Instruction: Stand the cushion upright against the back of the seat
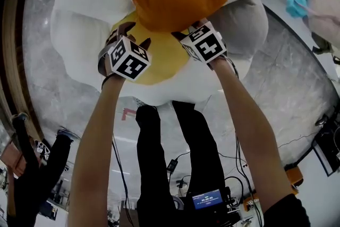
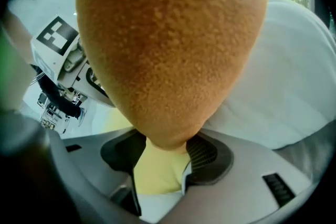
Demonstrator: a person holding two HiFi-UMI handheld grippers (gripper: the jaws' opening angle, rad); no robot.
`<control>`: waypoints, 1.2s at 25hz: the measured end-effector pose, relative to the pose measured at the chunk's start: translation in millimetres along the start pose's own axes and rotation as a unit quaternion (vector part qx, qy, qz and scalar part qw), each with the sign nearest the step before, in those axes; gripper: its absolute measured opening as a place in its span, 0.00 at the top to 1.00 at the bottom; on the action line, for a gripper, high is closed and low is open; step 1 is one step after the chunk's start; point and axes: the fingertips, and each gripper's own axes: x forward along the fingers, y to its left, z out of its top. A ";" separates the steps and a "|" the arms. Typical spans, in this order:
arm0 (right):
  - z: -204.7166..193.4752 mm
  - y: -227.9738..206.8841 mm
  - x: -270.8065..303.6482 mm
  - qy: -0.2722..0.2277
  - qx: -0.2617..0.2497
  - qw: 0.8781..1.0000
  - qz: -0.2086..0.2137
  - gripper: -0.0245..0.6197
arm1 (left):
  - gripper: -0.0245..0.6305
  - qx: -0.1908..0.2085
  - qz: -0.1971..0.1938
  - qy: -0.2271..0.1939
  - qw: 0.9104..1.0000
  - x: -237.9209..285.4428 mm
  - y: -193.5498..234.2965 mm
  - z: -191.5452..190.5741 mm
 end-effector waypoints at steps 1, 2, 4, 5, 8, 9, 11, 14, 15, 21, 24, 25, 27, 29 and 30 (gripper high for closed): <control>0.7 -1.6 0.1 0.002 0.010 1.000 -0.003 0.58 | 0.50 0.000 -0.001 -0.005 1.000 -2.5 -0.4 1.1; 1.5 -3.4 -0.1 0.003 0.020 1.000 -0.006 0.57 | 0.50 0.000 -0.002 -0.009 1.000 -5.2 -0.9 2.1; 3.9 -8.3 -1.7 0.002 0.045 0.999 -0.013 0.57 | 0.50 -0.002 -0.004 -0.016 1.000 -12.1 -2.1 3.1; 5.6 -11.9 -3.3 -0.001 0.059 0.998 -0.018 0.57 | 0.50 -0.004 -0.004 -0.019 1.000 -15.7 -2.9 3.0; 9.9 -24.8 -9.6 -0.004 0.092 0.995 -0.043 0.57 | 0.50 -0.004 -0.004 -0.024 1.000 -24.2 -5.8 0.4; 9.2 -26.5 -11.7 0.002 0.095 0.994 -0.052 0.57 | 0.51 -0.004 -0.004 -0.025 1.000 -26.7 -6.8 -1.9; 5.3 -24.7 -14.9 0.015 0.090 0.993 -0.068 0.55 | 0.51 -0.007 -0.005 -0.024 1.000 -32.5 -9.1 -7.9; -0.1 -17.5 -21.0 0.025 0.089 0.993 -0.079 0.54 | 0.51 -0.016 -0.013 -0.028 0.999 -43.9 -13.1 -13.4; -2.5 -15.1 -24.8 0.029 0.092 0.992 -0.084 0.53 | 0.51 -0.017 -0.015 -0.029 0.999 -48.0 -14.5 -14.8; -13.2 15.4 -49.6 0.042 0.089 0.992 -0.085 0.53 | 0.52 -0.002 -0.017 -0.036 0.999 -77.5 -26.0 -17.8; -10.4 34.9 -65.5 0.042 0.078 0.993 -0.075 0.53 | 0.52 0.008 -0.016 -0.037 0.999 -97.2 -32.3 -17.6; -8.6 41.5 -72.6 0.040 0.076 0.994 -0.074 0.53 | 0.52 0.005 -0.015 -0.039 0.999 -104.5 -33.7 -17.1; -5.2 56.3 -87.8 0.040 0.069 0.994 -0.074 0.53 | 0.52 -0.009 -0.017 -0.046 0.999 -120.6 -37.2 -15.7; -0.4 70.7 -102.5 0.040 0.059 0.995 -0.073 0.53 | 0.53 -0.022 -0.017 -0.054 0.998 -136.6 -39.6 -12.0; 2.7 77.6 -110.0 0.038 0.052 0.995 -0.073 0.53 | 0.53 -0.022 -0.015 -0.057 0.998 -145.0 -40.6 -9.8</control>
